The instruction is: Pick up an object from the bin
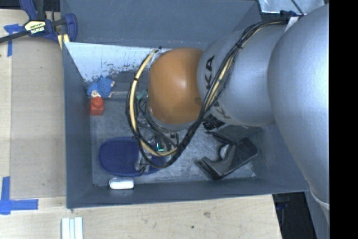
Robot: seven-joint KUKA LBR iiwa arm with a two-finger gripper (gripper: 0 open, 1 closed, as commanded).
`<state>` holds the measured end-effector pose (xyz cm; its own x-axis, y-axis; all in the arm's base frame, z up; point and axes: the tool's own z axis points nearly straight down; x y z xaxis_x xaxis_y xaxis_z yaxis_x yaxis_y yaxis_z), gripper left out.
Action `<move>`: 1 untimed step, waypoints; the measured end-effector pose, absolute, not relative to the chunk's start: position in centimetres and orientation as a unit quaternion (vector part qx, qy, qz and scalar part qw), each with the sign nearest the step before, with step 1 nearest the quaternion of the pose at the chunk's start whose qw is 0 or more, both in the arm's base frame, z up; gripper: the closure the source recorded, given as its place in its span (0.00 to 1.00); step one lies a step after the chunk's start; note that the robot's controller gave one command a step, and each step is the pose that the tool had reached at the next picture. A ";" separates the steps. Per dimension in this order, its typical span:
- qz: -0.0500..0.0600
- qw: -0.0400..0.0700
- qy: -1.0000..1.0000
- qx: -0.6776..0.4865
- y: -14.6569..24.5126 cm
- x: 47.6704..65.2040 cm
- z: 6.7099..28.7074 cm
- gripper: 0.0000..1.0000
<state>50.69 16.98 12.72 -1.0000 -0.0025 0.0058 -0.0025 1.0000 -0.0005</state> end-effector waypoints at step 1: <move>0.000 0.003 -1.000 0.010 15.3 52.4 6.8 0.00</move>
Offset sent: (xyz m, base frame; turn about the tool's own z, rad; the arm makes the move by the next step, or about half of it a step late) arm 0.0176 -0.0164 -0.0572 -0.0179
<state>52.43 15.30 6.76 -0.9998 -0.0194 0.0056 -0.0194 0.9998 -0.0001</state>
